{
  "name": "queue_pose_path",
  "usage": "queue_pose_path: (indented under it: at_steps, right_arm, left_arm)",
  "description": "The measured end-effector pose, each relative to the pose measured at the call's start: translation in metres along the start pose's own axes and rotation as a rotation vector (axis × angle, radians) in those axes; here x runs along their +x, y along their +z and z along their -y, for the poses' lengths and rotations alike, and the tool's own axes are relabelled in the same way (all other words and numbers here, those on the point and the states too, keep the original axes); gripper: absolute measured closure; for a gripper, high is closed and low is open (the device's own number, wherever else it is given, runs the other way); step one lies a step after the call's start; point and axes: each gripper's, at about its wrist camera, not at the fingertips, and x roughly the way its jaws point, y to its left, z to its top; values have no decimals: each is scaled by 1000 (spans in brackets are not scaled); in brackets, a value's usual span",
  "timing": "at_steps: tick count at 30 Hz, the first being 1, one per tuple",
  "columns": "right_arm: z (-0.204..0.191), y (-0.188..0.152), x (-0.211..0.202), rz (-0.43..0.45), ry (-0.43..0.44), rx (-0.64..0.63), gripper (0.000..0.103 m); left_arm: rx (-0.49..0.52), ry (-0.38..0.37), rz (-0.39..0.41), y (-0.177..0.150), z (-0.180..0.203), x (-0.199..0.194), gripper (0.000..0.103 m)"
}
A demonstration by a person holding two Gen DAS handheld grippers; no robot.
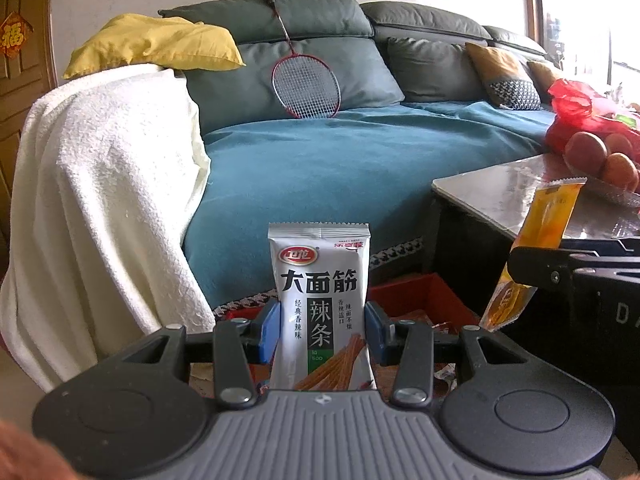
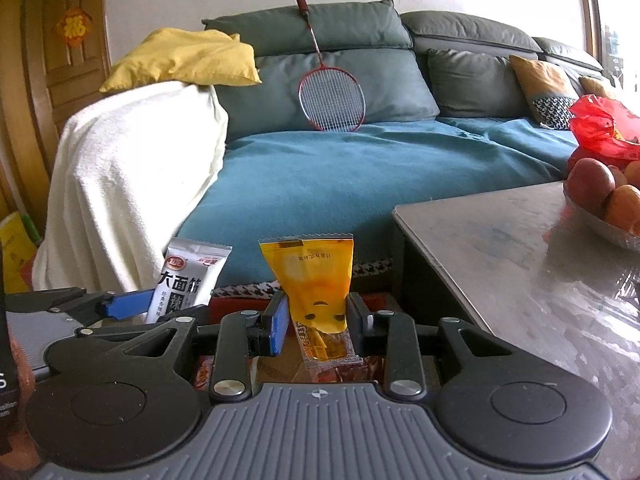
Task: Organize snacks
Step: 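Lift the white pack with the left tool while the right tool lifts the orange pack, then lower both packs into the red box and open both tools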
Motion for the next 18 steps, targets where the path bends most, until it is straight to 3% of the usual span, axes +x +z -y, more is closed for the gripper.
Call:
queue_pose_path:
  at_steps: [18]
  right_arm:
    - [-1,-6,70,-123,-28,-32,65]
  left_arm:
    - [25,61,-93,-9,0,53,65]
